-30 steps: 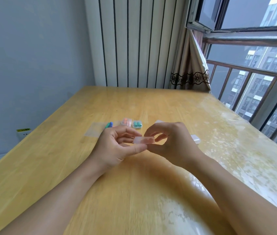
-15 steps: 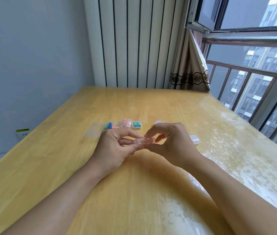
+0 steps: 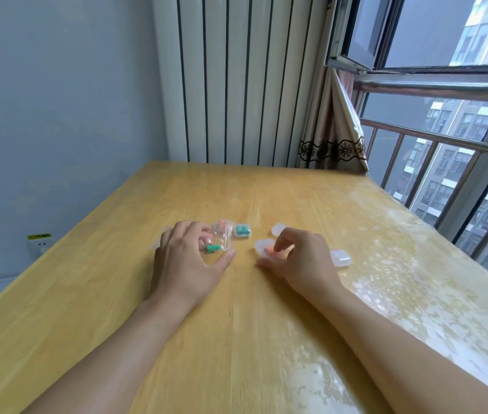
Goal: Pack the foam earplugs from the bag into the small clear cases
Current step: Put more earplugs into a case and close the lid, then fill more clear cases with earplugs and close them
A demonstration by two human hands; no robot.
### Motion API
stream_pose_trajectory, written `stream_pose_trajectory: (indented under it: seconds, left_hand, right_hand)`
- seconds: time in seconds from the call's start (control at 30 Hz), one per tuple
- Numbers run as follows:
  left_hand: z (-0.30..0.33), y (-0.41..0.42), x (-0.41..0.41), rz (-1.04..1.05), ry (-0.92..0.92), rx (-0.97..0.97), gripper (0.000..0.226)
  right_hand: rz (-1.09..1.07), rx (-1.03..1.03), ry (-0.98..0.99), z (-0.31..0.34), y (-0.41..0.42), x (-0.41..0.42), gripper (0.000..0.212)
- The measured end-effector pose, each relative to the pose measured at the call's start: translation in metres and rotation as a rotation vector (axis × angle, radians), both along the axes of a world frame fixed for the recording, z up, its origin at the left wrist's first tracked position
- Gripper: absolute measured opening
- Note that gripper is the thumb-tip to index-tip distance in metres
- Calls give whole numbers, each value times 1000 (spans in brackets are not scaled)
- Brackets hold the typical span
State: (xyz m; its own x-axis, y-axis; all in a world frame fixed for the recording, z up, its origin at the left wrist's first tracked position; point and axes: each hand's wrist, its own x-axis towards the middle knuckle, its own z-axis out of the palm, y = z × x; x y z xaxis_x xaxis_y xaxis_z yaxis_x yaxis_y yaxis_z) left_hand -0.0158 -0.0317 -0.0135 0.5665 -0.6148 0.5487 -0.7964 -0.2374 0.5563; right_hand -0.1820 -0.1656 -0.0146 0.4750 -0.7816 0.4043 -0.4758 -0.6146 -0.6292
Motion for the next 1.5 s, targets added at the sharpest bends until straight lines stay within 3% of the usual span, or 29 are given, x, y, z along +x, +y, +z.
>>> stream_pose_trajectory:
  seconds: [0.13,0.23,0.33,0.4,0.47,0.6,0.73,0.83,0.93,1.07,1.17,1.23,1.3,1.4,1.5]
  left_hand:
    - [-5,-3,2,22,11,134,56]
    - [-6,-4,3,17,57,177,48]
    - [-3,-1,2,19,75,153,37]
    - [-2,-1,4,9,98,138,40]
    - [-2,1,6,-22,124,131,37]
    - [-1,4,7,-145,170,135,35]
    - [6,5,4,-114,108,-1,49]
    - [8,8,7,-90,81,-136,53]
    - [8,10,6,-120,92,-26,50]
    - [5,5,2,-75,144,21,19]
    - [5,4,2,34,93,93,17]
    - [6,4,4,58,79,54,27]
    - [5,3,5,38,76,-1,30]
    - [3,1,5,-19,86,-30,20]
    - [-2,-1,6,-103,119,-12,12]
  right_hand:
    - [29,-72,-9,-4,-1,21,17]
    - [-40,-165,-46,2,-10,19,19]
    - [-120,-190,298,4,-30,14,47]
    - [-97,-163,449,3,-38,15,49]
    - [-79,-174,481,0,-40,17,42]
    - [-72,-222,364,1,-40,14,28]
    - [-55,-329,10,9,-25,7,38]
    - [-1,-160,-189,15,4,0,40]
    - [125,-3,-103,14,28,-12,39]
    - [230,3,111,14,37,-20,29]
    - [276,21,216,17,36,-15,42]
    - [299,-22,148,15,36,-10,43]
    - [322,-121,37,12,38,-4,29]
    - [369,-259,21,12,46,12,16]
    - [388,-310,66,14,50,27,22]
